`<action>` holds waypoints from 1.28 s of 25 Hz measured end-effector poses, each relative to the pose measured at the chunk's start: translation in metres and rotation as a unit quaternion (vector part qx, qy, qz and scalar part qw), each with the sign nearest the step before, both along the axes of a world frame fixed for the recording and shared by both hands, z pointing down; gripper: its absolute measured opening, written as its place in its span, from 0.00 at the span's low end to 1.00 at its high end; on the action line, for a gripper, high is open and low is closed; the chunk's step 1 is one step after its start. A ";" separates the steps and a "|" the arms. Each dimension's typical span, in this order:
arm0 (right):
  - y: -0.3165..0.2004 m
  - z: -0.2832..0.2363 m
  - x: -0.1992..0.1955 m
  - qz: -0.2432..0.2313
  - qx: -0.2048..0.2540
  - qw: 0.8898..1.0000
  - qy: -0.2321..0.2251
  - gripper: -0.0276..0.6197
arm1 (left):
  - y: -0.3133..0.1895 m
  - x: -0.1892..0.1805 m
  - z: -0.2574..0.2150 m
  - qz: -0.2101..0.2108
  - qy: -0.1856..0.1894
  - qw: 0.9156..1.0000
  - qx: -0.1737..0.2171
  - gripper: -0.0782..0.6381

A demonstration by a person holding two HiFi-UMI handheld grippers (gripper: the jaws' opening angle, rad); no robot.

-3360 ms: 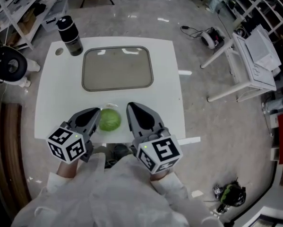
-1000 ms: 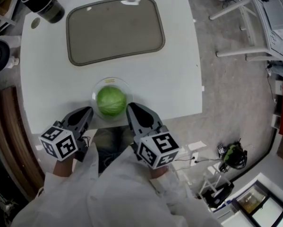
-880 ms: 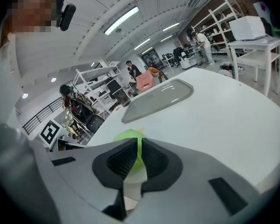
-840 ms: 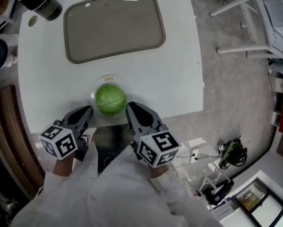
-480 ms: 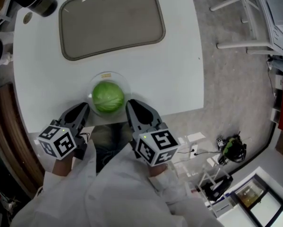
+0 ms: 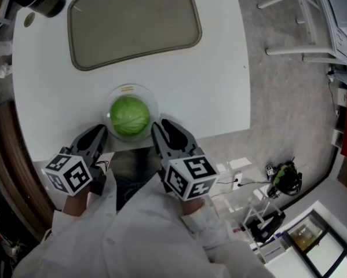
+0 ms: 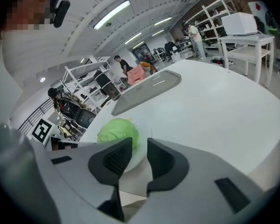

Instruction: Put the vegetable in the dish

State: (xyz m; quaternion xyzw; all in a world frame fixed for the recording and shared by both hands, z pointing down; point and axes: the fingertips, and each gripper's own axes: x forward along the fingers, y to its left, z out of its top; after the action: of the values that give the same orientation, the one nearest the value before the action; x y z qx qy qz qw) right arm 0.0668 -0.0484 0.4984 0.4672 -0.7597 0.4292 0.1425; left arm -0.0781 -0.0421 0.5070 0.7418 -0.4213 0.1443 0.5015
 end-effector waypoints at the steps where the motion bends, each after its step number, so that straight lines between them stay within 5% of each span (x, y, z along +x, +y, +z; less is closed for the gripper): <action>1: 0.001 0.001 0.000 0.000 -0.002 1.000 0.000 0.18 | 0.000 0.000 0.000 0.000 0.000 1.000 0.000 0.13; 32: 0.005 0.019 -0.004 0.013 -0.044 0.999 0.001 0.23 | 0.008 0.009 0.006 -0.026 0.031 0.998 -0.043 0.24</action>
State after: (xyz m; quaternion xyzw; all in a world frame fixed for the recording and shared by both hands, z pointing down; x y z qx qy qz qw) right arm 0.0630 -0.0436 0.5170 0.4703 -0.7340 0.4636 0.1583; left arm -0.0691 -0.0340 0.5125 0.7126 -0.4182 0.1260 0.5490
